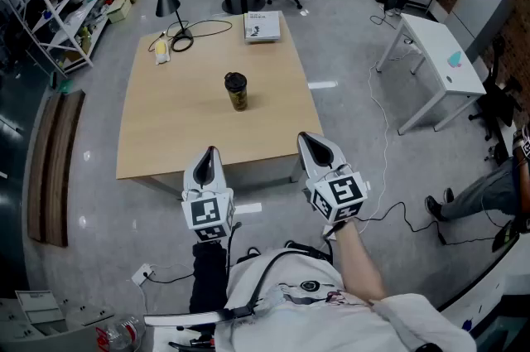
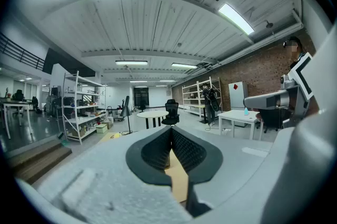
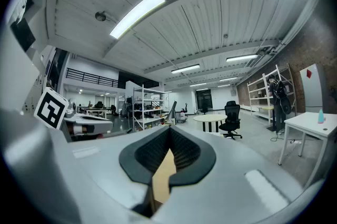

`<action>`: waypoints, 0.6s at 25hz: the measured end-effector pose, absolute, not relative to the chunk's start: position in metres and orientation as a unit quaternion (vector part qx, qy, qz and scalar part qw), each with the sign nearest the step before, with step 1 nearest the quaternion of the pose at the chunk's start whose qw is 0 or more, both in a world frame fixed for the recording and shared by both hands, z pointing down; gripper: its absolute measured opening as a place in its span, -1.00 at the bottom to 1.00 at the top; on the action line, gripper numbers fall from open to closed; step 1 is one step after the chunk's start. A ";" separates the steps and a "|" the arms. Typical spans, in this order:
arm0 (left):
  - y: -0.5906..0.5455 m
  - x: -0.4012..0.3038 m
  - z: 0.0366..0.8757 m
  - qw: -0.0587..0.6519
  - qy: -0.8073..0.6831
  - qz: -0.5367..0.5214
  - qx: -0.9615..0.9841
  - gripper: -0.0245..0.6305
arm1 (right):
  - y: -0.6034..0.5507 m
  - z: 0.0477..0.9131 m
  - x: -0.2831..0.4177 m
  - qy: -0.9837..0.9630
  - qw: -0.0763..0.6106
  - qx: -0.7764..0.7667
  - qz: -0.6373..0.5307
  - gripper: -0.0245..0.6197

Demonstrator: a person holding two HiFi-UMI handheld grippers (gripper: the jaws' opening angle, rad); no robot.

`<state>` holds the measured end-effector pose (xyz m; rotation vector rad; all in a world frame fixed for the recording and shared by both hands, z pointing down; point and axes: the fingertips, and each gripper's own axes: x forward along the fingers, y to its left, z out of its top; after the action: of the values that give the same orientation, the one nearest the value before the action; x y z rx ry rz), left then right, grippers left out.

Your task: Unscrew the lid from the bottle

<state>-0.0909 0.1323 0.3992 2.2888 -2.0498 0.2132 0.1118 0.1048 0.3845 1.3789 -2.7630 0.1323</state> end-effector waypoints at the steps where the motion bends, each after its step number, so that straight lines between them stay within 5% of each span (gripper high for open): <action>1: 0.131 -0.089 0.399 0.031 -0.665 0.070 0.743 -0.92 | 0.104 0.385 0.113 -0.894 0.026 0.445 0.043 -0.93; 15: 0.127 -0.064 0.411 0.032 -0.650 0.085 0.754 -0.92 | 0.098 0.389 0.134 -0.893 0.017 0.447 0.051 -0.92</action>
<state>-0.0644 0.1270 0.4108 2.3222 -2.0027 0.2632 0.1336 0.0976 0.3894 1.3905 -2.7746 0.1599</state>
